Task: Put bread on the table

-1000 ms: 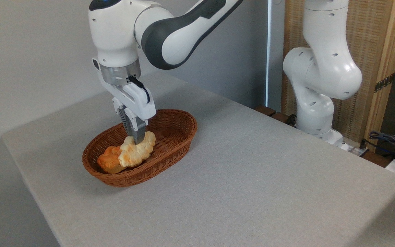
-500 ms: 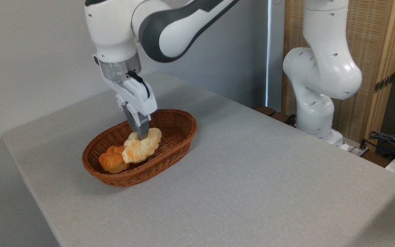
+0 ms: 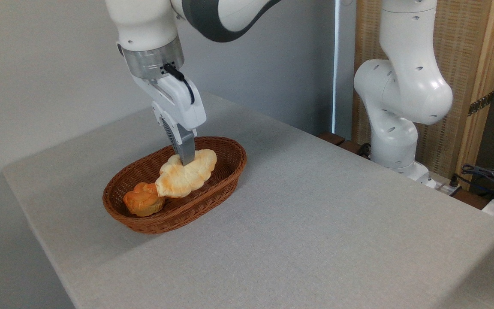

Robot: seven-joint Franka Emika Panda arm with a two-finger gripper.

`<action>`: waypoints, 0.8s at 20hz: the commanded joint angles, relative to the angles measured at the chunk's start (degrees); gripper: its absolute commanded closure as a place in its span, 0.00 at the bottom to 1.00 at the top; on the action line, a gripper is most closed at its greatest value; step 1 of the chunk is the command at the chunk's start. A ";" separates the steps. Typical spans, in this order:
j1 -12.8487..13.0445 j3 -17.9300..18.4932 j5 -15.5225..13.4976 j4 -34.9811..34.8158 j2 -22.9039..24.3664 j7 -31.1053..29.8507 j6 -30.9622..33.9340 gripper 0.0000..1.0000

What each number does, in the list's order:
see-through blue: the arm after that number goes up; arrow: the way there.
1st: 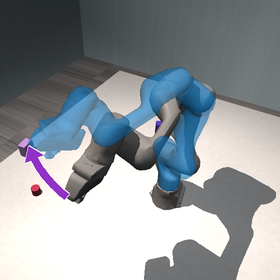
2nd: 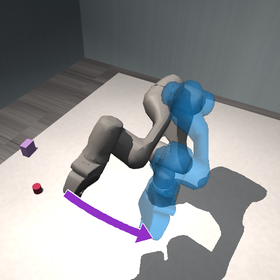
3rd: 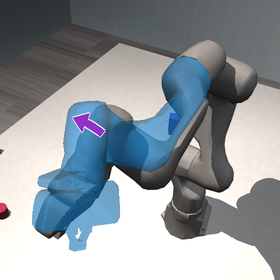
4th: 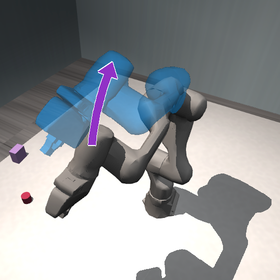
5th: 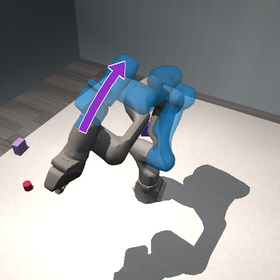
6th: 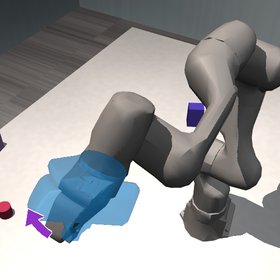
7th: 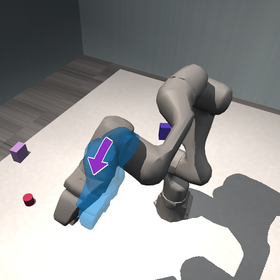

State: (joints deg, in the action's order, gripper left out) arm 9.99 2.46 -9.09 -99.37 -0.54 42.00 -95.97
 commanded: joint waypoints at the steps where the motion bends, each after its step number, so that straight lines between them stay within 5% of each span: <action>1: 0.47 4.29 0.47 3.73 0.10 3.25 1.75 0.94; 3: 0.47 7.54 0.47 4.62 0.19 7.46 1.84 0.89; 6: 0.47 9.05 0.82 4.62 0.81 9.59 2.19 0.59; 9: 0.47 10.19 4.16 4.62 1.07 13.00 2.19 0.53; 16: 0.47 11.16 3.81 4.71 1.07 13.99 2.19 0.18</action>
State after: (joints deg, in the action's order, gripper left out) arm 9.85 12.75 -5.57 -95.30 0.13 55.04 -95.17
